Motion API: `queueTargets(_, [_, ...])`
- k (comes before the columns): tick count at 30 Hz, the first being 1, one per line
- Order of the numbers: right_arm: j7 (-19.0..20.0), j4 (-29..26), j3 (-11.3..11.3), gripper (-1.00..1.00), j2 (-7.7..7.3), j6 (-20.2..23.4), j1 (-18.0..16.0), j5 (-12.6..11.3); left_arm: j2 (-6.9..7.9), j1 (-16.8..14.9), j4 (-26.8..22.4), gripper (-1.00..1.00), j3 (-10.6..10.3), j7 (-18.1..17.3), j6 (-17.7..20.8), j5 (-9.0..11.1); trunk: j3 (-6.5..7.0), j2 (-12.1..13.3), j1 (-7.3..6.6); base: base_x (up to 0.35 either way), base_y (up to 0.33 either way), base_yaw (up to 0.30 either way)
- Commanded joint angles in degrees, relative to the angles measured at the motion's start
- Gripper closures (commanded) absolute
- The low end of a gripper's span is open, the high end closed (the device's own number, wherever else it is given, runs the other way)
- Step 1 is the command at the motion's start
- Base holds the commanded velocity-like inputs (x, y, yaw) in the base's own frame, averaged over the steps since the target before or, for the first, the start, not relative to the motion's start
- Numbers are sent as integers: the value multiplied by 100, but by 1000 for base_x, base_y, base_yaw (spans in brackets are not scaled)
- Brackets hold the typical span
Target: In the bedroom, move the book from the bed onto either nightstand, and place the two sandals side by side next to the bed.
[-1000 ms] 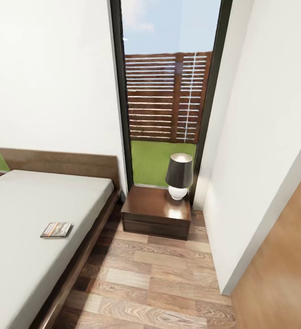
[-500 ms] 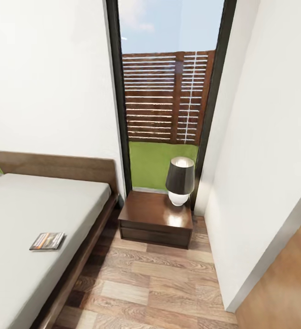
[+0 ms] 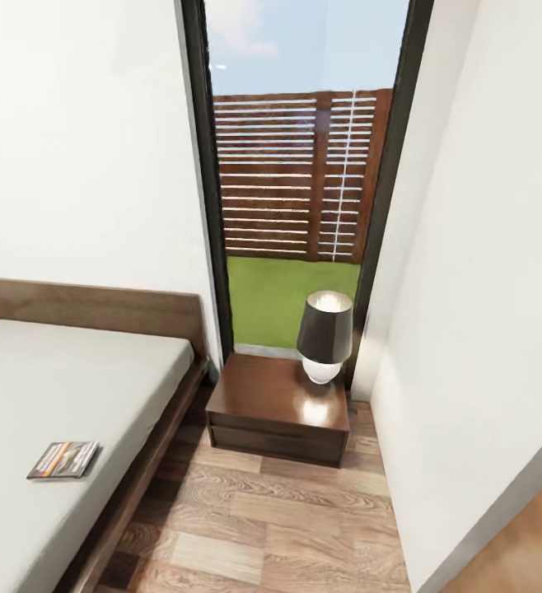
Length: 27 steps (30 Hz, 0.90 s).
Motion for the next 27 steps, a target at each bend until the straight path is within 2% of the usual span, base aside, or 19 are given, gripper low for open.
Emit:
queueTargets(1, [5,4,34,-100,-3,-23,-6,18,-1,-5,6,-100,32,3,-23,-5,-10,-9,5,293,-115,0])
queueTargets(17, [5,9,42,-100,26,-24,-3,27,-8,-5,6,-100,32,3,-23,-13,-10,-9,5,282,-123,0])
queueTargets(27, [5,6,40,-100,137,-23,-6,86,-8,-5,6,-100,32,3,-23,-8,-18,-9,5,243,18,18])
